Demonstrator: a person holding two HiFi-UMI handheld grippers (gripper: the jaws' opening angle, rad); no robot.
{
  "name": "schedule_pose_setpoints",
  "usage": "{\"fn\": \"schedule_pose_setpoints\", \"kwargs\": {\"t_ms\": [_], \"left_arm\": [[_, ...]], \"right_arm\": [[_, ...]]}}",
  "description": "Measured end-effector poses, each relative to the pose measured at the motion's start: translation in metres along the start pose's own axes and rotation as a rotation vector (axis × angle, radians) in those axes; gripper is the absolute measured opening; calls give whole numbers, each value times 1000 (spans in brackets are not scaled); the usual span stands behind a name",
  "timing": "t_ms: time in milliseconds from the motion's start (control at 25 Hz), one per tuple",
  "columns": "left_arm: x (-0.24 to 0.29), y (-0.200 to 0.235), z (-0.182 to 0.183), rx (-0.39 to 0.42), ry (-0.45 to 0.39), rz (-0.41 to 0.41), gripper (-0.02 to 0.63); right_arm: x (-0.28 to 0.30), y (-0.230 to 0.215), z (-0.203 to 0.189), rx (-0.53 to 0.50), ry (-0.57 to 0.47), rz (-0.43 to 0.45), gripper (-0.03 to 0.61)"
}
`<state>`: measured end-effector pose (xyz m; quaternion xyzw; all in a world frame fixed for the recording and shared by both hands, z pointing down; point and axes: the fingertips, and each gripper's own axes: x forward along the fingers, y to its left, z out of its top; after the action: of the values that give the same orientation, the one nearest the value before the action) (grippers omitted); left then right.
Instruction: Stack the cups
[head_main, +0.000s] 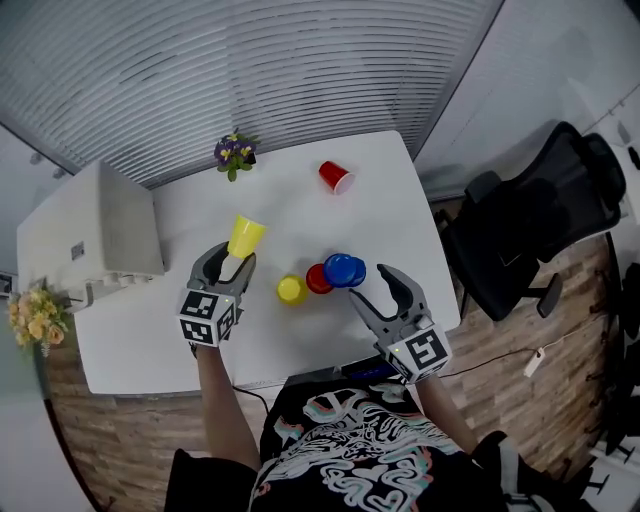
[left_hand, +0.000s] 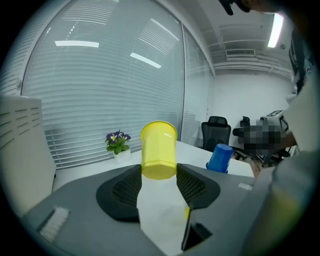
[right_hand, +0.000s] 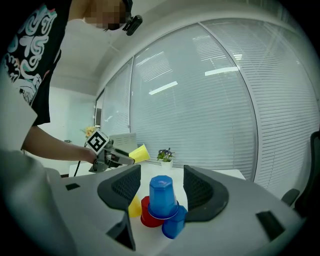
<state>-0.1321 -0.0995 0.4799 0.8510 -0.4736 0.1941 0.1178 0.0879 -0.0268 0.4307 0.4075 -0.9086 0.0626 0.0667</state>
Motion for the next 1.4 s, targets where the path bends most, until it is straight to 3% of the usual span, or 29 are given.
{"fn": "schedule_pose_setpoints", "kwargs": {"t_ms": [280, 360, 560, 840, 1040, 1400], "left_arm": [[-25, -42, 35, 14, -73, -145, 218], [-31, -57, 40, 58, -64, -174, 218], [-43, -89, 47, 136, -35, -227, 218], [-57, -117, 53, 201, -19, -298, 218], [-64, -126, 55, 230, -19, -321, 218], [-83, -120, 74, 200, -130, -324, 216]], "right_arm": [[0, -2, 42, -41, -72, 2, 217], [2, 3, 54, -37, -101, 33, 182], [10, 23, 78, -54, -120, 98, 172], [28, 62, 104, -176, -96, 161, 125], [39, 75, 105, -258, -80, 173, 97], [45, 72, 95, -244, -38, 146, 60]]}}
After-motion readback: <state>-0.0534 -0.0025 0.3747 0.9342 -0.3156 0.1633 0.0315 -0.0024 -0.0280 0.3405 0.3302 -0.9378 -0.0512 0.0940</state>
